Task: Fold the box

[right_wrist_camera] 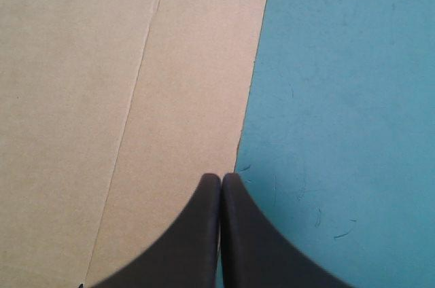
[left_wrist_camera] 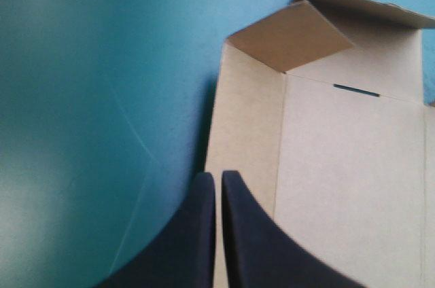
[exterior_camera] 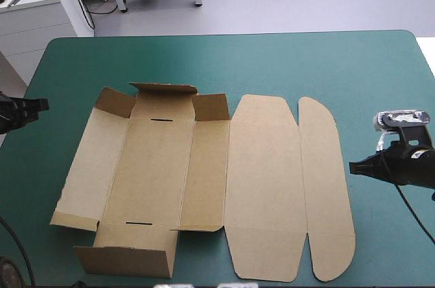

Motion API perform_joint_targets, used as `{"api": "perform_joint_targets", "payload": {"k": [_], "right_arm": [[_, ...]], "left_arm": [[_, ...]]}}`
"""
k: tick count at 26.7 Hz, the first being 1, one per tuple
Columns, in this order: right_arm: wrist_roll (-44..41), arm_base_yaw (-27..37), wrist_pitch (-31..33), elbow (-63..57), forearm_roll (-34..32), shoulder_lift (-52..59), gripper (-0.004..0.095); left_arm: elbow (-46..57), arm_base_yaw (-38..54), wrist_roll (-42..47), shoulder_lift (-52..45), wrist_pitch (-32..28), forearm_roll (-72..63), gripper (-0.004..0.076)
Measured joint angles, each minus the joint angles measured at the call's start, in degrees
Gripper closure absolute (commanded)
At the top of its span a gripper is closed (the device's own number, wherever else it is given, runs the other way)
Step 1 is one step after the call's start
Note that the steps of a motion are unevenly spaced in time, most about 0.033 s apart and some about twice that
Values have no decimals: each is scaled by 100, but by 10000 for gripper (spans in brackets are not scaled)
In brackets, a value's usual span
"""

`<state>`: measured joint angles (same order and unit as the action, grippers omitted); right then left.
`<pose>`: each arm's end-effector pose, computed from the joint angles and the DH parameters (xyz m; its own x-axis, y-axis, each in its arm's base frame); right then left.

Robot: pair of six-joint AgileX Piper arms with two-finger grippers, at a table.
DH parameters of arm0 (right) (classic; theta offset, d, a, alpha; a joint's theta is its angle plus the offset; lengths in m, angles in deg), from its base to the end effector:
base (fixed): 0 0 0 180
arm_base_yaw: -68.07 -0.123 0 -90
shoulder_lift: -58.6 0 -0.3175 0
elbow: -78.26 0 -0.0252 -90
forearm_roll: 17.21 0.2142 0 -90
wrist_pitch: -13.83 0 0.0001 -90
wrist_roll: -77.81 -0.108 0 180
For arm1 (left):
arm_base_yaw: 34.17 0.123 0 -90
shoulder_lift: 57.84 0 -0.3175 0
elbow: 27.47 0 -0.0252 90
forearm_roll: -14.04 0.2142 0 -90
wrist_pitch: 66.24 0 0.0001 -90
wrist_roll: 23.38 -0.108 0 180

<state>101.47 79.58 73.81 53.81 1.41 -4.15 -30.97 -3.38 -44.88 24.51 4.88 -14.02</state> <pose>0.1290 0.0042 0.3550 -0.7960 -0.0767 -0.6005 -0.1590 0.9836 0.0851 0.2090 0.0686 0.4221 -0.7623 -0.2426 -0.6001 -0.1012 0.9604 -0.2597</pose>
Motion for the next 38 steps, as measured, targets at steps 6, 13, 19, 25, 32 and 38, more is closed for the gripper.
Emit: {"api": "perform_joint_targets", "payload": {"k": [6,13,19,25,32,38], "right_arm": [[12,0,0,0,24,0,928],[16,0,-17,0,30,0,928],[16,0,-17,0,30,0,928],[24,0,-17,0,30,0,928],[62,0,-17,0,30,0,928],[81,0,-17,0,30,0,928]], "left_arm": [[0,299,-205,216,24,305,711],[0,299,-176,226,28,708,709],[0,299,-176,230,28,749,657],[0,299,-176,230,30,849,384],[11,299,-91,230,41,879,232],[323,299,192,230,27,880,234]]}}
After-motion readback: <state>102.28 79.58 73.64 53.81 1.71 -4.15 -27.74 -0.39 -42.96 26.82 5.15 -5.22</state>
